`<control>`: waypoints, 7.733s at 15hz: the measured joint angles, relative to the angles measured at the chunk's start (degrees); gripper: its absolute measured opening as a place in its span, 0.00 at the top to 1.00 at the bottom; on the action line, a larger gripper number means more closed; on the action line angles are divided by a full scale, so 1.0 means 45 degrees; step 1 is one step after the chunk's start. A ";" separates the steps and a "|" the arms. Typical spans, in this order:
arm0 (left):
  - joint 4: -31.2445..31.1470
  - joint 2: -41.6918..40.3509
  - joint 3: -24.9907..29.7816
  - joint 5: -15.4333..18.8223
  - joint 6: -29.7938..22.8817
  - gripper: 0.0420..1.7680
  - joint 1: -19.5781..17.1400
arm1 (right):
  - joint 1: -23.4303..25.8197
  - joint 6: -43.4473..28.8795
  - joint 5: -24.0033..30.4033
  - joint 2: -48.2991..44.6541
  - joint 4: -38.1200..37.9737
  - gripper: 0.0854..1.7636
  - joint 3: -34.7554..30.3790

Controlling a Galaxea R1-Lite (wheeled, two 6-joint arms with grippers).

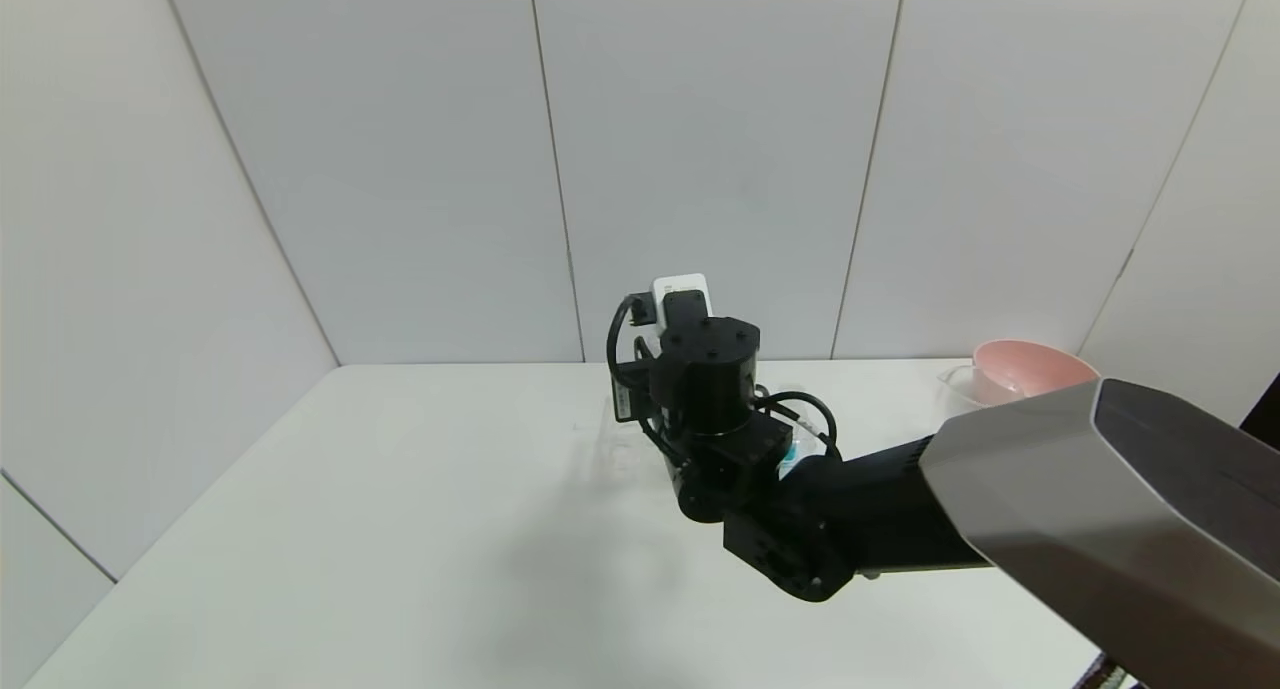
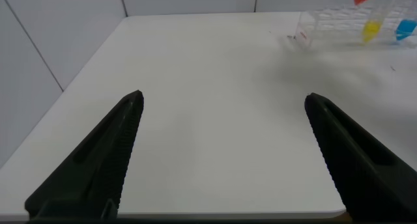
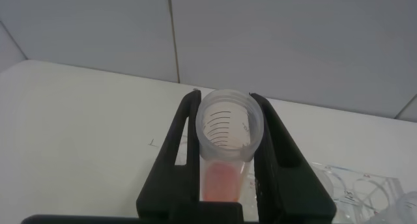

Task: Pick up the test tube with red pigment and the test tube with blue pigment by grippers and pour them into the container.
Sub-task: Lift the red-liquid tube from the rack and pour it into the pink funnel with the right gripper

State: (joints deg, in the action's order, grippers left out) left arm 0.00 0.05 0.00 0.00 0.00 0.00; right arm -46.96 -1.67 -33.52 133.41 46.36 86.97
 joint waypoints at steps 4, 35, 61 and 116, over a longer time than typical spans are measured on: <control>0.0000 0.0000 0.0000 0.0000 0.0000 0.00 0.0000 | -0.0051 -0.0005 0.0748 -0.1858 0.0206 0.74 -0.3048; 0.0000 0.0000 0.0000 0.0000 0.0000 0.00 0.0000 | 1.4745 0.3874 1.6018 -0.4730 -0.2603 0.74 -0.5142; -0.0005 0.0000 0.0000 0.0000 0.0000 0.00 0.0000 | 1.3055 1.3486 1.3057 -0.2574 -1.9705 0.74 0.5965; 0.0000 0.0000 0.0000 0.0000 0.0000 0.00 0.0000 | 1.0381 1.4870 0.4264 -0.1820 -1.8963 0.74 0.6141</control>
State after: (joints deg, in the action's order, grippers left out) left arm 0.00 0.05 0.00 0.00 0.00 0.00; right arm -0.24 65.24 -14.34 125.22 -38.97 114.60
